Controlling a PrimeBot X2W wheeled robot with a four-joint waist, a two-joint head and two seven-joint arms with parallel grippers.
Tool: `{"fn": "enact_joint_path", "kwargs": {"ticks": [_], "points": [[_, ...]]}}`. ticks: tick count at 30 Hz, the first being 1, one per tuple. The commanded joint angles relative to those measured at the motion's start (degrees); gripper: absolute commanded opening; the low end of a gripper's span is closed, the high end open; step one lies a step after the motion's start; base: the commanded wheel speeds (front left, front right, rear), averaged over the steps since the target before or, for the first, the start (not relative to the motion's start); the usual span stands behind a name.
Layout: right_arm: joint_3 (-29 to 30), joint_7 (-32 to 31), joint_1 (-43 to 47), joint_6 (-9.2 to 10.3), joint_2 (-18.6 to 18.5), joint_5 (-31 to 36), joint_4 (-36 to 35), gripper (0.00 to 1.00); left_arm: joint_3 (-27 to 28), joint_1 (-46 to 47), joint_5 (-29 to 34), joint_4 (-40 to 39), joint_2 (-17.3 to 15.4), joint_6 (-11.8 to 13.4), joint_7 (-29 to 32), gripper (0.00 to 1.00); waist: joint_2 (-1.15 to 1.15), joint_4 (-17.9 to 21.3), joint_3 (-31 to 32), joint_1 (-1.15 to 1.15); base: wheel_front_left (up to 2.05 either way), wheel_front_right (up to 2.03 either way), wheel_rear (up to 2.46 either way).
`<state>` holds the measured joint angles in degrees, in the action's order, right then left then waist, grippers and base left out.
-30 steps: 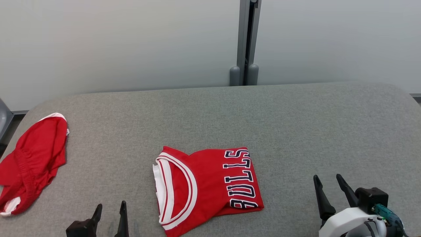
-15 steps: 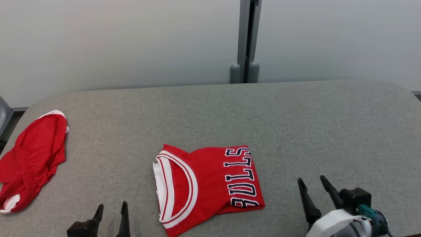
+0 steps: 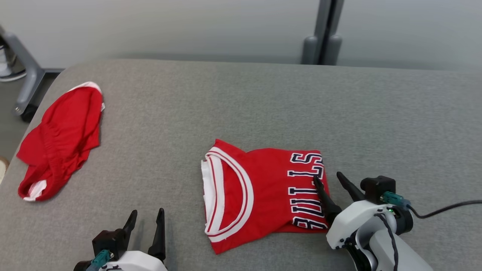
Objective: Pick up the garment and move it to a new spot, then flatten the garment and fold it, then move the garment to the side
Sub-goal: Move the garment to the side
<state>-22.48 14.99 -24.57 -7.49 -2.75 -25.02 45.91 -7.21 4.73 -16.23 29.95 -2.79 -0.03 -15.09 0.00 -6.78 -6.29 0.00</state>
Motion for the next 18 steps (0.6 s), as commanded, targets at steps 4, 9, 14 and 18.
{"fn": "enact_joint_path", "kwargs": {"ticks": [4, 9, 14, 18], "points": [[-3.8, -0.7, -2.6, 0.00, -0.4, -3.5, 6.0, 1.00, 0.0, 1.3, 0.0, 0.3, -0.2, -0.3, -0.1, 1.00, 0.00, -2.9, -2.2, 0.00, 0.00, 0.00, 0.00], [-7.4, -1.5, -3.9, 0.01, -0.3, -5.5, 11.3, 0.00, 0.2, 1.5, -0.3, 0.2, -0.2, -0.3, -0.1, 1.00, 0.00, -3.0, -2.4, 0.00, 0.00, 0.00, 0.00], [-6.7, 0.0, -6.3, 0.13, -0.7, -5.8, 13.2, 0.00, -0.1, 1.4, 0.2, -0.7, -0.2, -0.3, -0.1, 1.00, 0.00, -0.7, -1.9, 0.00, 0.00, 0.00, 0.00], [-4.8, 0.3, -6.7, 0.05, -0.6, -5.1, 11.2, 0.00, 0.4, 0.4, -0.1, -0.7, -0.2, -0.6, -0.1, 1.00, 0.00, 4.1, -1.1, 0.00, 0.00, 0.00, 0.00]]}}
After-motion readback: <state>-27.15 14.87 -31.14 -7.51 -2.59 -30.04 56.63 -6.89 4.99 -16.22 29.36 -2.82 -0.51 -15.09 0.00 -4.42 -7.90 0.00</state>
